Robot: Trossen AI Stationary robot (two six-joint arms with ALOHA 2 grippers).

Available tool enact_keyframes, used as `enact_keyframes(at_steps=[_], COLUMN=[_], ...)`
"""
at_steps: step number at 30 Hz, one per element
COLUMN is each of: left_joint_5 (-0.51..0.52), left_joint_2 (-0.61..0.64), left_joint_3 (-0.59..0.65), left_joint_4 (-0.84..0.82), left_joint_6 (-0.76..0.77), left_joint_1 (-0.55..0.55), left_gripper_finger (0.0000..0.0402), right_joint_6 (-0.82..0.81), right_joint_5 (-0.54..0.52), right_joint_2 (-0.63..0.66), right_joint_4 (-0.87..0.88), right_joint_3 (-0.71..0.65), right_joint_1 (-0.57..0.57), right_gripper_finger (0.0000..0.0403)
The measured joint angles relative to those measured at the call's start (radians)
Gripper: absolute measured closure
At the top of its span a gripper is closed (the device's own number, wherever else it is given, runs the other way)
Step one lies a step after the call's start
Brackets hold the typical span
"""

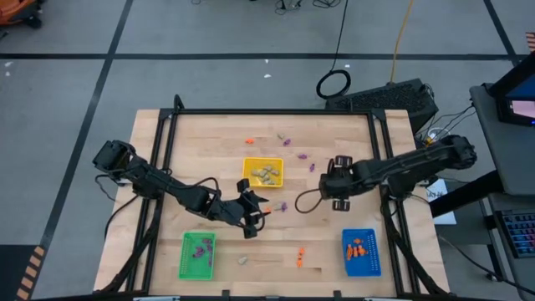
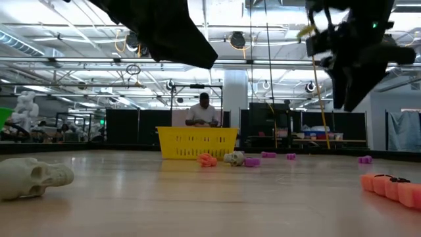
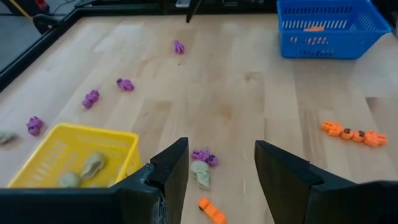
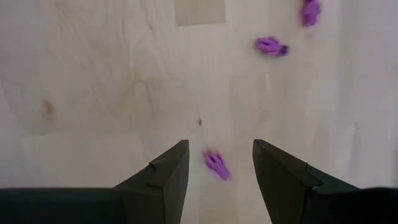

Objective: Sort Halloween decoration
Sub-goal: Put the purple skeleton toy in the green basket

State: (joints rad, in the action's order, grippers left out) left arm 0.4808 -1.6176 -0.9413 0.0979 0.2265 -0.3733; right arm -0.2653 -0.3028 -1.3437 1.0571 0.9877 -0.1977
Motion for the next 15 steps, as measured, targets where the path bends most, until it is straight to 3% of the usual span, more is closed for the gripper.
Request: enact_keyframes(at_steps=[15], left_joint_5=[0.000], left_joint_2=[0.000], left_joint_3=[0.000], left_joint_4=[-0.025], left_joint_6=[-0.006], left_joint_1=[0.027], left_gripper_finger=[0.0220], right_joint_6=[0.113], right_joint_5=[0.118], right_joint_2=[-0.001], right_joint_4=[-0.122], right_joint_3=[-0.205], right_joint_1=[0.119], right_gripper_finger=[0.0238])
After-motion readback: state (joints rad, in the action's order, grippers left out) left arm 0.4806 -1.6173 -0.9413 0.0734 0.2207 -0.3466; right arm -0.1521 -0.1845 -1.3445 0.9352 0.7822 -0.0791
